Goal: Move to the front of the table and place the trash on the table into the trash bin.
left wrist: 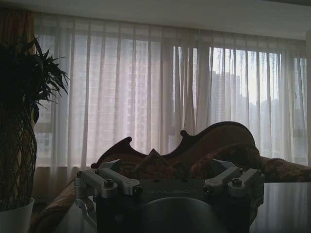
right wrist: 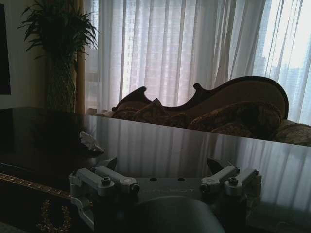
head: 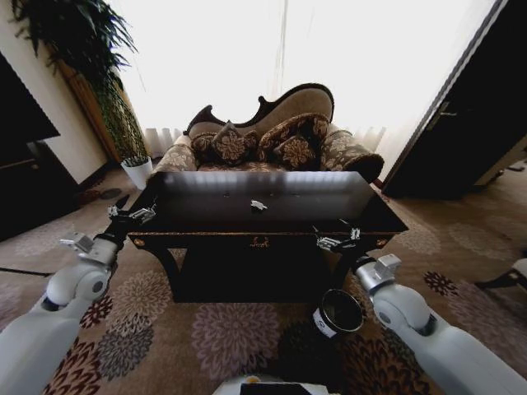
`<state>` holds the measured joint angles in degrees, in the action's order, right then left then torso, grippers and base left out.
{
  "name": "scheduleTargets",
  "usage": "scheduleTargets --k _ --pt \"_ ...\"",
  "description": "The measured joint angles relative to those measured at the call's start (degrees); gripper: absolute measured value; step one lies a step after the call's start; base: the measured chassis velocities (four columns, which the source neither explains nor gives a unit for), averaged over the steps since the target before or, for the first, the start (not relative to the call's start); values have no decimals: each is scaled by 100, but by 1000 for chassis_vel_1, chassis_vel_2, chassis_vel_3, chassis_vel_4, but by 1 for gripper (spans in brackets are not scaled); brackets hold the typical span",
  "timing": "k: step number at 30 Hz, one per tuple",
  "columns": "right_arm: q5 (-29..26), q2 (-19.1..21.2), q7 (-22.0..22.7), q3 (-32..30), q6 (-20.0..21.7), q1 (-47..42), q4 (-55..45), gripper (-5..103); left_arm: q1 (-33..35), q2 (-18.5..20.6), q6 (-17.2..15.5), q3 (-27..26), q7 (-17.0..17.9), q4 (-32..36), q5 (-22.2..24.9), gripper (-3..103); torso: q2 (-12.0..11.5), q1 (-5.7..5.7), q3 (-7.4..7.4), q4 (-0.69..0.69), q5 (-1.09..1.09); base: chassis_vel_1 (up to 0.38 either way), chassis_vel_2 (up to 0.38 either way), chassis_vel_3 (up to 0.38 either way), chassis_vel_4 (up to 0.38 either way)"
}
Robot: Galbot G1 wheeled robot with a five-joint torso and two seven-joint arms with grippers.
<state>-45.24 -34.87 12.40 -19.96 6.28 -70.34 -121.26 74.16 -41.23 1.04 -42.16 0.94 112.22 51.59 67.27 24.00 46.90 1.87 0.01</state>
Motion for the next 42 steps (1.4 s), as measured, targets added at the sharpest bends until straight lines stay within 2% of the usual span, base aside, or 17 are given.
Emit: scheduleTargets --k 4,5,9,10,13,14,15,19,36,42 --pt "-581 257 186 679 344 972 123 100 0 0 0 0 0 0 0 100 0 1 0 -1 0 0 0 0 0" --pt "-581 257 186 679 344 972 123 100 0 0 0 0 0 0 0 100 0 1 0 -1 0 0 0 0 0" --pt "-1308 387 422 1556 661 2274 375 100 0 0 0 0 -1 0 0 100 0 0 0 0 0 0 0 0 0" --pt "-1308 387 422 1556 661 2274 375 100 0 0 0 0 -1 0 0 100 0 0 0 0 0 0 0 0 0" --pt "-1469 352 527 2157 764 3050 576 100 0 0 0 0 0 0 0 100 0 0 -1 -1 -2 0 0 0 0" --pt "-1513 282 579 2507 814 3401 700 100 0 0 0 0 -1 0 0 100 0 0 0 -1 0 0 0 0 0" --pt "-1513 282 579 2507 814 3401 700 100 0 0 0 0 -1 0 0 100 0 0 0 -1 0 0 0 0 0" --pt "-1597 -23 719 3226 915 4063 1030 100 0 0 0 0 -1 0 0 100 0 1 0 -1 -1 0 0 0 0" --pt "-1691 -1062 835 4834 994 5737 2097 100 0 0 0 0 -1 0 0 100 0 0 0 -1 -1 0 0 0 0" --pt "-1739 -1346 835 5191 964 6004 2319 100 0 0 0 0 -1 0 0 100 0 0 -1 -1 -2 0 0 0 0"
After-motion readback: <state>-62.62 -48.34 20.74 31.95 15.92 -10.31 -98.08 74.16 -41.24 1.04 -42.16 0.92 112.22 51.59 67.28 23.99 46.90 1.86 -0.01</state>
